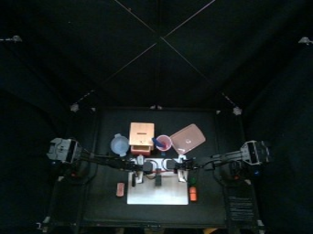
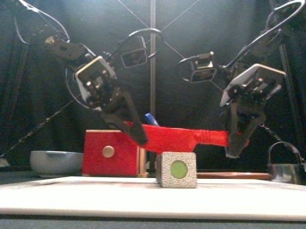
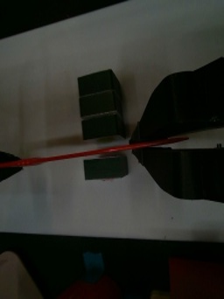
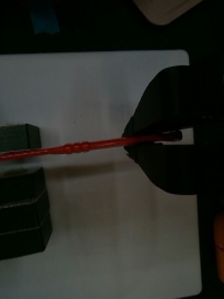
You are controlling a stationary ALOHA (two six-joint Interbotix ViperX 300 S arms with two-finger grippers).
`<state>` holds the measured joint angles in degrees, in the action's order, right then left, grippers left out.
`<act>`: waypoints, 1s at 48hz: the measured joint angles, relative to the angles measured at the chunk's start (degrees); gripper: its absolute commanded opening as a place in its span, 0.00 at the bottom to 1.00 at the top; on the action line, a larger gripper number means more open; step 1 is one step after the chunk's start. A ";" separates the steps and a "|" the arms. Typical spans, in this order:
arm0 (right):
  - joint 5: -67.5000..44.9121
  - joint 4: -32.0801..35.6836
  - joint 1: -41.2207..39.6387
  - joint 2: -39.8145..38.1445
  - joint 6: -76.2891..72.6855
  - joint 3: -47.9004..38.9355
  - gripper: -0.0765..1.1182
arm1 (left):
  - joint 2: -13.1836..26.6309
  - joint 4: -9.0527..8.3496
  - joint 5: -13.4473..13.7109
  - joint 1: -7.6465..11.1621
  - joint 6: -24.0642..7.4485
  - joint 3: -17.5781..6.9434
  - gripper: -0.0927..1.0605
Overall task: Place sushi on board then cut the sushi with the knife then place the pieces on the plate
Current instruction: Cut the sushi into 4 pieces
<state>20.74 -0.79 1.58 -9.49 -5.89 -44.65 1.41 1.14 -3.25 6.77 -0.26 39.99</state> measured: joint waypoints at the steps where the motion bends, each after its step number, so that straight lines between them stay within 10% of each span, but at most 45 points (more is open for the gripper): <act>1: 0.09 -0.09 0.35 -0.35 0.00 0.00 0.35 | -0.18 0.00 0.00 0.18 0.09 0.09 0.46; 20: 0.44 -2.99 5.01 0.09 -0.35 0.00 0.35 | 2.29 2.02 -0.26 4.13 0.44 -0.44 0.46; 48: 0.35 -0.79 4.75 3.08 -0.26 0.35 0.35 | 3.78 2.29 -0.26 3.87 0.35 -0.62 0.46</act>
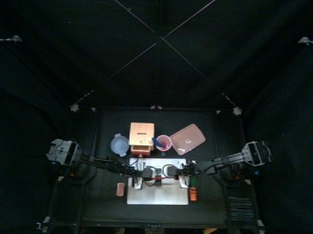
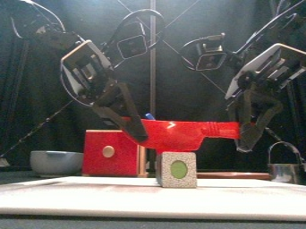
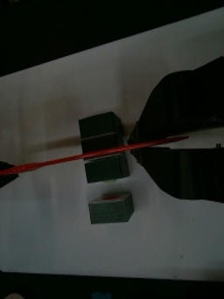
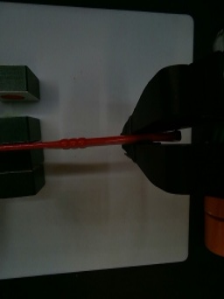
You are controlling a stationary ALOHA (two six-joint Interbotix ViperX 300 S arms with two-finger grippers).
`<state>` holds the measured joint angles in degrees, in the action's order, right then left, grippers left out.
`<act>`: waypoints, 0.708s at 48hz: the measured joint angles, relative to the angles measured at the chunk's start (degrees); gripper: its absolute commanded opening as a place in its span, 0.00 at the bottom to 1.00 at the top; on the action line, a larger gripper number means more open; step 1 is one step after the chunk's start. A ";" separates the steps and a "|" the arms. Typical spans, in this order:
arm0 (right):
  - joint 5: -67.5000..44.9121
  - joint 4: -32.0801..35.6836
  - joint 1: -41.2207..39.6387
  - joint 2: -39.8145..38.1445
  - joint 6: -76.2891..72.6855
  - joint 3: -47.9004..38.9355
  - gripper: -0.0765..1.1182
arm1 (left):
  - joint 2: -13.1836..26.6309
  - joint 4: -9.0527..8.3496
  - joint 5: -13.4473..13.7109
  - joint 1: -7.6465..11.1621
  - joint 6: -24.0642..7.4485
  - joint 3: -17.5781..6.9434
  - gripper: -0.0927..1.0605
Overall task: Place sushi on board then cut the sushi with the knife then place the pieces on the plate
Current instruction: Cut the sushi into 4 pieces
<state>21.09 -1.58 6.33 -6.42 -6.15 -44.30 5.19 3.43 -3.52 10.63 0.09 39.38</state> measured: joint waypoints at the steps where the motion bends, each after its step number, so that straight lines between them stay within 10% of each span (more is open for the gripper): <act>1: 0.00 0.09 0.09 0.00 0.00 0.00 0.35 | 0.00 0.00 0.09 0.00 -0.09 -0.09 0.46; 34: -0.18 0.70 -0.09 0.97 0.00 0.09 0.35 | 1.58 0.00 0.00 -0.09 -0.09 -0.44 0.46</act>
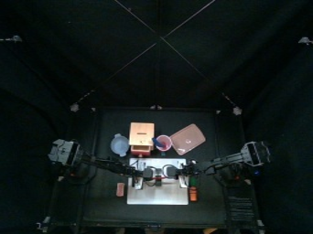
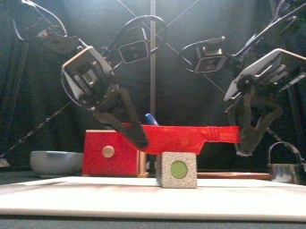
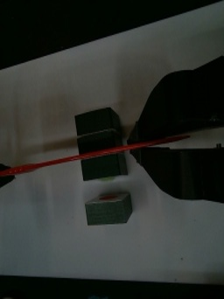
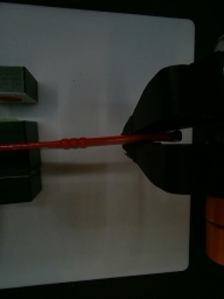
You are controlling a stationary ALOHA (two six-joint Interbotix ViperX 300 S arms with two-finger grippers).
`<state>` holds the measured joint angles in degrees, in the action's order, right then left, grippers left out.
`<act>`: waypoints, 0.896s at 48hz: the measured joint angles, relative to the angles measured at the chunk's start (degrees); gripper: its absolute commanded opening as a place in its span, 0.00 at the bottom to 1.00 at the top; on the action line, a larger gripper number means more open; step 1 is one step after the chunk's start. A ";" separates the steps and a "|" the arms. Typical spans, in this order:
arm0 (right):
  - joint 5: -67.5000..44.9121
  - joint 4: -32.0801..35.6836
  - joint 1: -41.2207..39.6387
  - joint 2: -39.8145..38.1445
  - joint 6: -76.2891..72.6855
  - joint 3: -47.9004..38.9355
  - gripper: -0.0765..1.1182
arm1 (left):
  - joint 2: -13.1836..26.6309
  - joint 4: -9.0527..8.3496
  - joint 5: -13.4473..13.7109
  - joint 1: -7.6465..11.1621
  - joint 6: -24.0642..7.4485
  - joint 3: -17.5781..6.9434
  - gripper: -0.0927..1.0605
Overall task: Place sushi on board then cut the sushi with the knife then place the pieces on the plate
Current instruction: Cut the sushi into 4 pieces
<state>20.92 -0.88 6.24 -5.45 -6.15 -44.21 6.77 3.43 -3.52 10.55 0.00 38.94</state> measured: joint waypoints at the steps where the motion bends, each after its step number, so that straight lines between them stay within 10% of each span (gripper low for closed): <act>1: 0.09 0.00 0.00 0.00 -0.09 0.00 0.35 | 0.00 0.00 0.00 0.00 0.09 0.09 0.46; 43: 0.35 1.41 -0.44 -0.53 0.09 0.70 0.35 | -1.41 -0.09 0.18 -0.26 0.00 0.00 0.46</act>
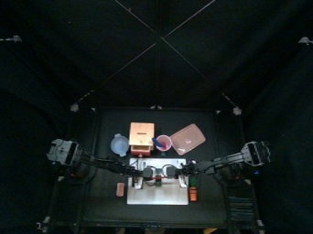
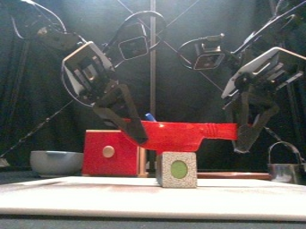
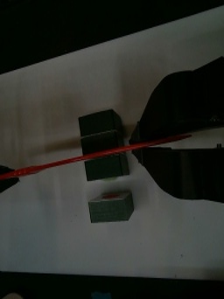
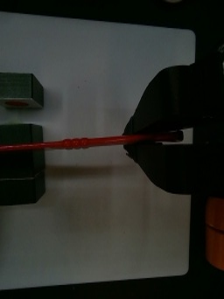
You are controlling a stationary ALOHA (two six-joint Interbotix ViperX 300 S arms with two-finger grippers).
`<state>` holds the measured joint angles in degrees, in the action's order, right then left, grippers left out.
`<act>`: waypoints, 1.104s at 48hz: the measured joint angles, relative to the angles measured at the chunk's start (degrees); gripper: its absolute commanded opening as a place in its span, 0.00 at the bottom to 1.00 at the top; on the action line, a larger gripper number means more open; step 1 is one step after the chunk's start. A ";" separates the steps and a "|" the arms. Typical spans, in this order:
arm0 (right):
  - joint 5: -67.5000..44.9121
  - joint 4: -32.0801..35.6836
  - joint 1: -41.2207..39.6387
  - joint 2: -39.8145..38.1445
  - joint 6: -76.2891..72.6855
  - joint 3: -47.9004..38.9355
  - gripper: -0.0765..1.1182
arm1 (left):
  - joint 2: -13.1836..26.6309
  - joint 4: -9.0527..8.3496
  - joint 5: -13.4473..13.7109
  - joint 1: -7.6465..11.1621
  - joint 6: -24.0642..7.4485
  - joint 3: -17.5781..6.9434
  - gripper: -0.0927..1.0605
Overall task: Place sushi on board then cut the sushi with the knife then place the pieces on the plate
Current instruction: Cut the sushi into 4 pieces
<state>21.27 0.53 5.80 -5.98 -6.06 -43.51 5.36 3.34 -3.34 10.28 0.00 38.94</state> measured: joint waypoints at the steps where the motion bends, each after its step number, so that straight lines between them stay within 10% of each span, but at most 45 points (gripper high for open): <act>1: 0.09 0.00 0.09 0.09 0.00 0.00 0.35 | 0.00 0.00 0.00 -0.09 0.00 0.00 0.46; 53: -0.44 -1.67 -0.09 0.88 0.00 -0.09 0.35 | 1.05 0.00 -0.09 -0.18 0.09 0.09 0.46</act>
<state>20.83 -1.14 5.71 -5.10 -6.06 -43.59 6.42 3.34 -3.43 10.11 0.09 39.02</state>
